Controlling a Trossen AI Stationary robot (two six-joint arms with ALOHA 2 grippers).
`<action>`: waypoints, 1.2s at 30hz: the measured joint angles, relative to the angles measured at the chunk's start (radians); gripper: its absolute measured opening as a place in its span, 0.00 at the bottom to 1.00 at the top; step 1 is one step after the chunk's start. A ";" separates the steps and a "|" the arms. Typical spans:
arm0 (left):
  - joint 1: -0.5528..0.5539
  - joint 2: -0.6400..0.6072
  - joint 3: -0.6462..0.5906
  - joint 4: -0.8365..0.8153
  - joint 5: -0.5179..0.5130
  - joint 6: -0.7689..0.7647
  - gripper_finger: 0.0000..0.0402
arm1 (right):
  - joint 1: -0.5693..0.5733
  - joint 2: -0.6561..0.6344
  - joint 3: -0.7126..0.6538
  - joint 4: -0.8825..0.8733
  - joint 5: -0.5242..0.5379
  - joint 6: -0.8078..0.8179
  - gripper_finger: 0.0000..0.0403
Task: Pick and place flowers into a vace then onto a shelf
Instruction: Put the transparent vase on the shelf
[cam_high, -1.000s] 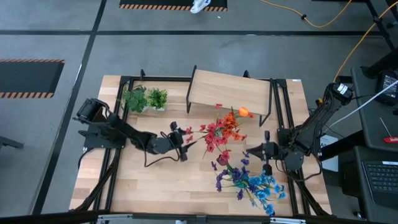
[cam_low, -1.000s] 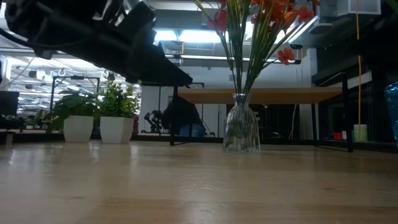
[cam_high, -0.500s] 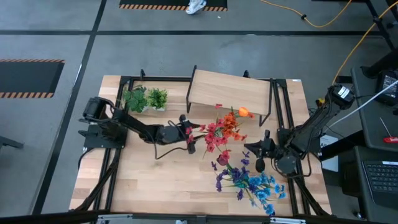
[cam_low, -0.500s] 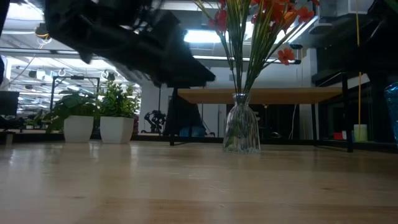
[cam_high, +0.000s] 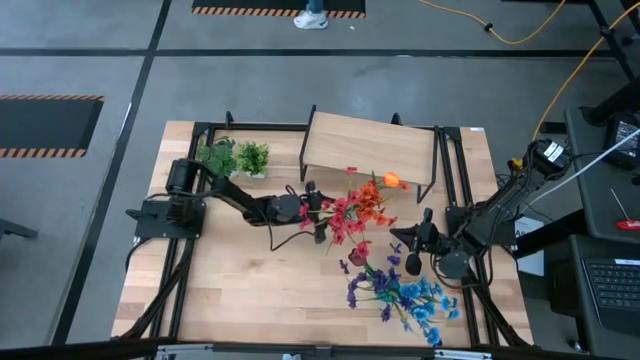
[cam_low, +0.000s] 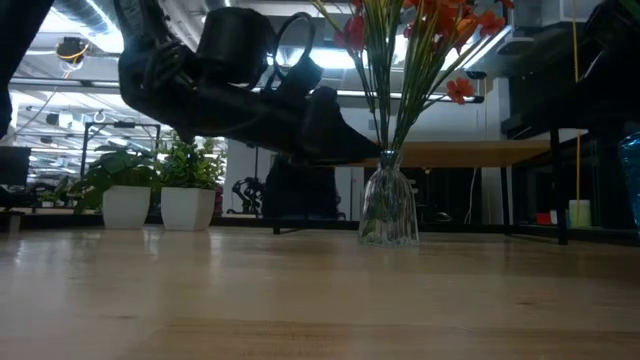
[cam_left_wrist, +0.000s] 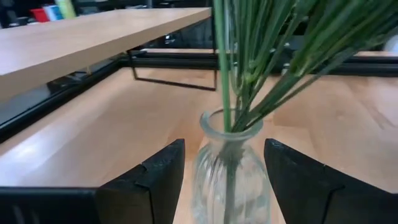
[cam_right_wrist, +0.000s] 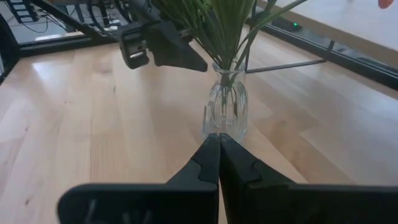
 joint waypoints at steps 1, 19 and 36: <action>0.003 0.003 0.005 0.003 0.020 0.001 0.53 | 0.000 0.000 0.000 -0.007 0.000 0.001 0.00; 0.040 0.004 0.016 -0.024 0.100 -0.009 0.53 | 0.000 0.000 0.000 -0.010 0.000 -0.001 0.00; 0.052 0.003 0.082 -0.156 0.107 0.000 0.53 | 0.000 0.000 0.000 -0.009 0.000 -0.001 0.00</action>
